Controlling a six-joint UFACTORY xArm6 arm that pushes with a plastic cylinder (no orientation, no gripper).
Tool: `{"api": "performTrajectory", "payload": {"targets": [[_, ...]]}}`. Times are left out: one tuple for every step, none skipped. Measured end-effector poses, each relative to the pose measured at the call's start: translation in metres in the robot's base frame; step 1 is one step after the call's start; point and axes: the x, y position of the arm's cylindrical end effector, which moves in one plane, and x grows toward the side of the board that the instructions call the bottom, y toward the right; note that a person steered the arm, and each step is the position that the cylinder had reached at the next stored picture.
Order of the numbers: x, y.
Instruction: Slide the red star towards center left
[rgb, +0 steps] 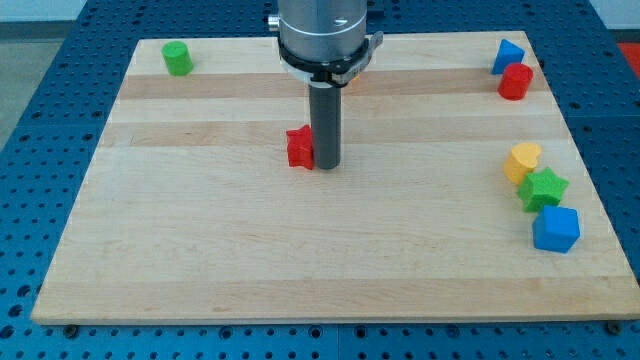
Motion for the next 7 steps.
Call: {"api": "performTrajectory", "payload": {"targets": [[-0.012,0.000],[-0.028,0.000],[-0.037,0.000],[-0.037,-0.008],[-0.037,-0.014],[-0.035,-0.020],[-0.035,-0.027]]}}
